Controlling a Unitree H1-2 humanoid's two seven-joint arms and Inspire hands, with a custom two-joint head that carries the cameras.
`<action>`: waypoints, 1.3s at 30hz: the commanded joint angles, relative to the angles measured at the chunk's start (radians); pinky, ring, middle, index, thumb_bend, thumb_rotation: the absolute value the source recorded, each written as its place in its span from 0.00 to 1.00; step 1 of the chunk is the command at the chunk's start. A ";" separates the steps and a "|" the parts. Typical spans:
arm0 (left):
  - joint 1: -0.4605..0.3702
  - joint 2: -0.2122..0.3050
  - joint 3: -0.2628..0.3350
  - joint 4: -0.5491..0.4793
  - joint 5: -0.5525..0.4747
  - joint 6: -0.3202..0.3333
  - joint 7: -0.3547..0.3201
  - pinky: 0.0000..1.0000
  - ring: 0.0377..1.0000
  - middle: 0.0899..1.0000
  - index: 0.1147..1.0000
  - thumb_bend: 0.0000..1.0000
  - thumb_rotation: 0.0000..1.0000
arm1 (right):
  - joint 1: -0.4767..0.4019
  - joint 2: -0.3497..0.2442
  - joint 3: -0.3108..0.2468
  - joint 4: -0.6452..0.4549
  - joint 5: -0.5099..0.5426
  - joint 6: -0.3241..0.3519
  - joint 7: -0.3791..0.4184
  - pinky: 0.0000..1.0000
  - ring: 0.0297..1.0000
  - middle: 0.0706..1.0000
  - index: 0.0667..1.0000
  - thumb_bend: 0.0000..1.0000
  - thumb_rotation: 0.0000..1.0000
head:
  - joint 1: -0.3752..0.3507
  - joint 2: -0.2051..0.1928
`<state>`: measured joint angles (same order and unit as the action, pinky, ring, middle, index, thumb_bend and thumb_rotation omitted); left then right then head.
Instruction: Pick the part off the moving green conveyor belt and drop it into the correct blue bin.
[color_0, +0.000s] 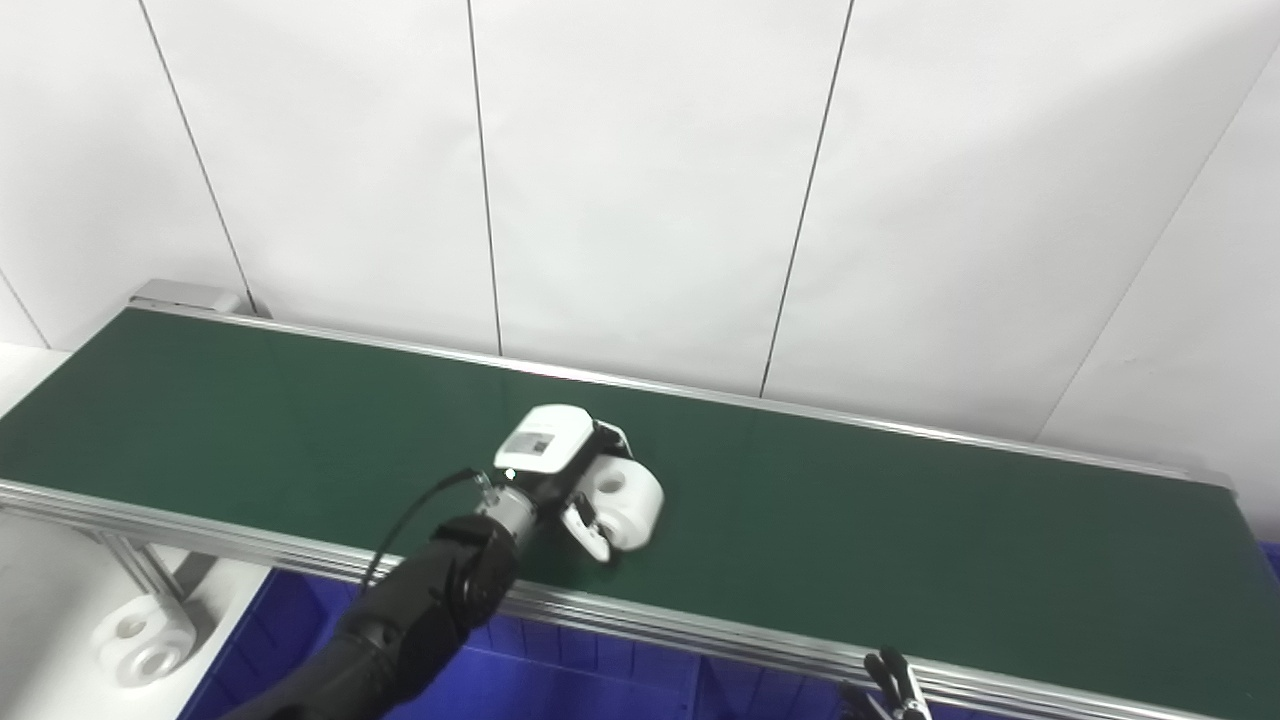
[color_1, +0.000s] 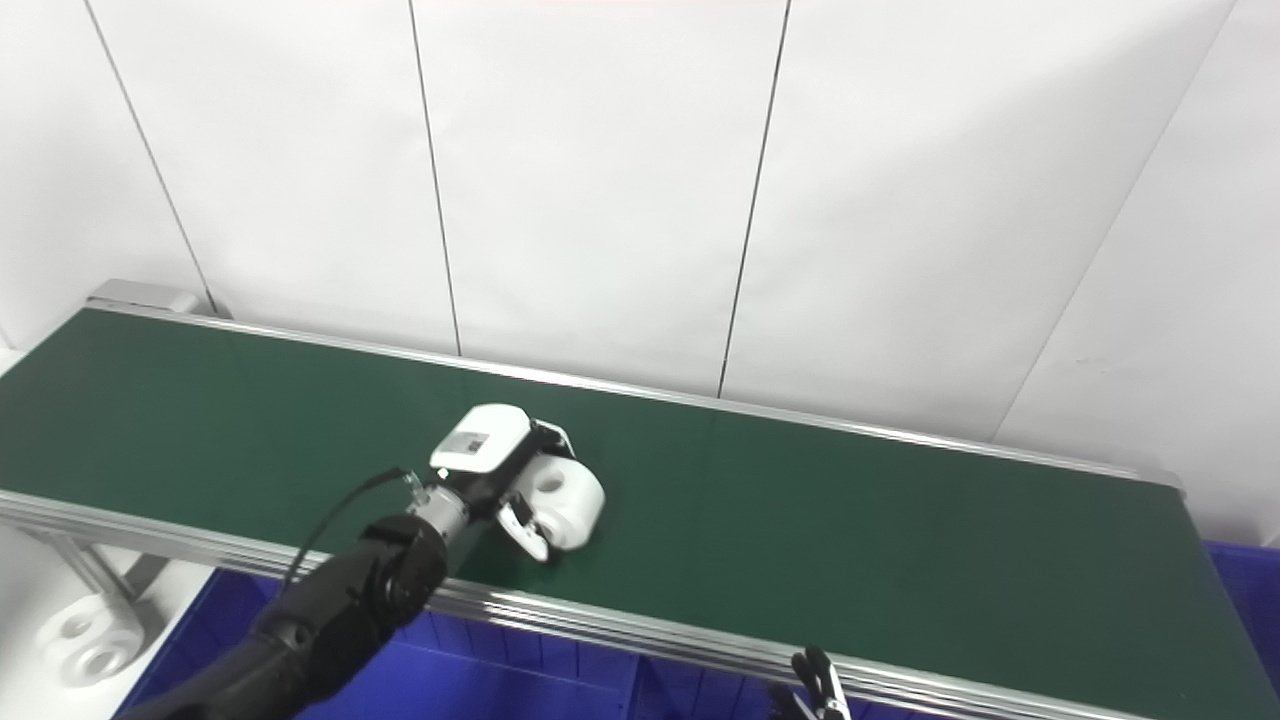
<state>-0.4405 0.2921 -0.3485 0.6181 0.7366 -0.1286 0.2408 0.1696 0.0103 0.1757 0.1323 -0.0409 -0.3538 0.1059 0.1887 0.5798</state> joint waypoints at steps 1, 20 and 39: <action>-0.003 0.005 -0.009 -0.013 -0.007 -0.015 -0.007 0.39 0.46 0.48 0.39 0.52 0.00 | -0.008 0.009 0.005 -0.036 0.002 0.010 0.003 0.83 0.86 0.94 0.97 0.75 0.89 | 0.002 0.002; 0.195 0.282 -0.018 -0.629 0.104 -0.043 -0.239 0.31 0.31 0.34 0.44 0.52 0.00 | -0.027 0.009 0.004 -0.089 0.015 0.087 0.006 0.84 0.85 0.95 0.97 0.76 0.89 | 0.074 0.095; 0.595 0.369 0.219 -0.750 0.172 -0.029 -0.249 0.45 0.44 0.41 0.44 0.52 0.00 | -0.111 -0.017 -0.029 -0.124 0.082 0.188 0.034 0.81 0.84 0.94 0.96 0.72 0.89 | 0.172 0.157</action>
<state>0.1568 0.6486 -0.1565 -0.1348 0.8946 -0.1578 -0.0626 0.0819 -0.0112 0.1483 0.0262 0.0302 -0.1601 0.1299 0.3605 0.7364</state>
